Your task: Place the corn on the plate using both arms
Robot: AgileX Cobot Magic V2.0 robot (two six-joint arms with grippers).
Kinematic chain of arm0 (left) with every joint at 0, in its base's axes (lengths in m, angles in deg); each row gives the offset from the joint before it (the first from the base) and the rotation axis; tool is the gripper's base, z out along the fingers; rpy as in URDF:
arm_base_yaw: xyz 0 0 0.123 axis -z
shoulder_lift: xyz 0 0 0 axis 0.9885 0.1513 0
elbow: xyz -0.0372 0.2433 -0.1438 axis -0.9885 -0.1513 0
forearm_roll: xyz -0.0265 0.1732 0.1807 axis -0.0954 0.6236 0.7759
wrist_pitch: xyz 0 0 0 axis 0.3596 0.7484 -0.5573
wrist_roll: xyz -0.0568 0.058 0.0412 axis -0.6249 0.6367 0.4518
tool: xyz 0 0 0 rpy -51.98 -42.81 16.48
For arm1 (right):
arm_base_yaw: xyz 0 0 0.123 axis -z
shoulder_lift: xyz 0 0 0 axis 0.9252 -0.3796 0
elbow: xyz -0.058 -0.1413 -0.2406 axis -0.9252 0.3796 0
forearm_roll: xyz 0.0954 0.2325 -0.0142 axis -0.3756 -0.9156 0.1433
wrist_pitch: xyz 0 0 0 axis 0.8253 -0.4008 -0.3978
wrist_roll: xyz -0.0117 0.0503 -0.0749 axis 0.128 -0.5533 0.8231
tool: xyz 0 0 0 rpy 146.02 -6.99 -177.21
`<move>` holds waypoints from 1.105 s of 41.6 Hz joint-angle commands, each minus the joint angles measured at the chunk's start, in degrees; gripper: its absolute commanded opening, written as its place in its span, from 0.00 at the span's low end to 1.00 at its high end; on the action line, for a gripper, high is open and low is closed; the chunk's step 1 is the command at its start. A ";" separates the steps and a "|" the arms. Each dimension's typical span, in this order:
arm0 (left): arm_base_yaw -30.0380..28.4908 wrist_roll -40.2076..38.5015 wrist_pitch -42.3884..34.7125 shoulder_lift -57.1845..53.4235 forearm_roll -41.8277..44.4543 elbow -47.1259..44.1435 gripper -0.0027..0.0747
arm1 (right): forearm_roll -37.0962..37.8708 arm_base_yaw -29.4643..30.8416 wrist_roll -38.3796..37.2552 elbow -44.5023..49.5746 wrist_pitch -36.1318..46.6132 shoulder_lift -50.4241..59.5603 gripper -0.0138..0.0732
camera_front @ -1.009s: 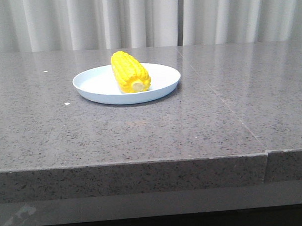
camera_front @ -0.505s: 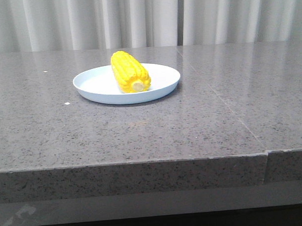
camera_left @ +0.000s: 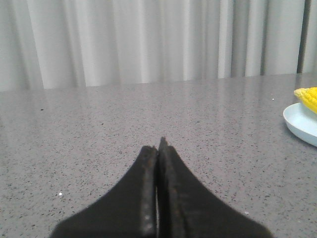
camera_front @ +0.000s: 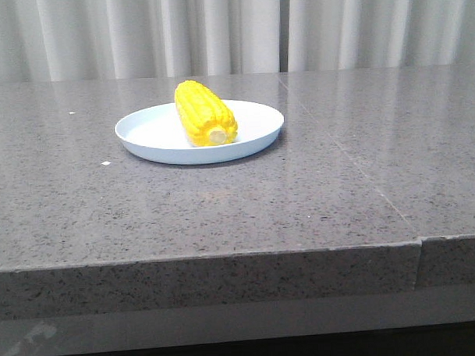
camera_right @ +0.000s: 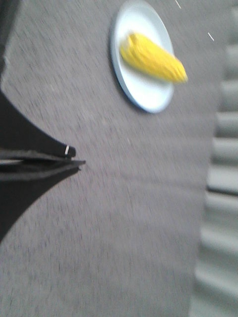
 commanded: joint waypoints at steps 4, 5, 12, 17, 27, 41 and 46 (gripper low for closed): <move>-0.02 -0.64 -4.87 -1.19 -0.44 -0.21 0.01 | 0.09 7.62 0.24 12.89 17.88 9.72 0.08; -0.02 -0.64 -4.87 -1.19 -0.44 -0.21 0.01 | 0.09 8.14 0.24 14.43 19.53 10.91 0.08; -0.02 -0.64 -4.87 -1.19 -0.44 -0.21 0.01 | 0.03 9.82 0.24 25.36 29.51 15.48 0.08; -0.02 -0.64 -4.87 -1.19 -0.44 -0.21 0.01 | -0.13 10.37 0.24 28.74 32.43 16.91 0.08; -0.02 -0.64 -4.87 -1.19 -0.44 -0.21 0.01 | -0.30 10.44 0.24 28.80 32.54 16.88 0.08; -0.02 -0.64 -4.87 -1.19 -0.44 -0.21 0.01 | -0.41 10.44 0.24 28.80 33.20 16.88 0.08; -0.02 -0.64 -4.87 -1.19 -0.44 -0.21 0.01 | -0.41 10.44 -1.75 28.80 34.02 16.88 0.08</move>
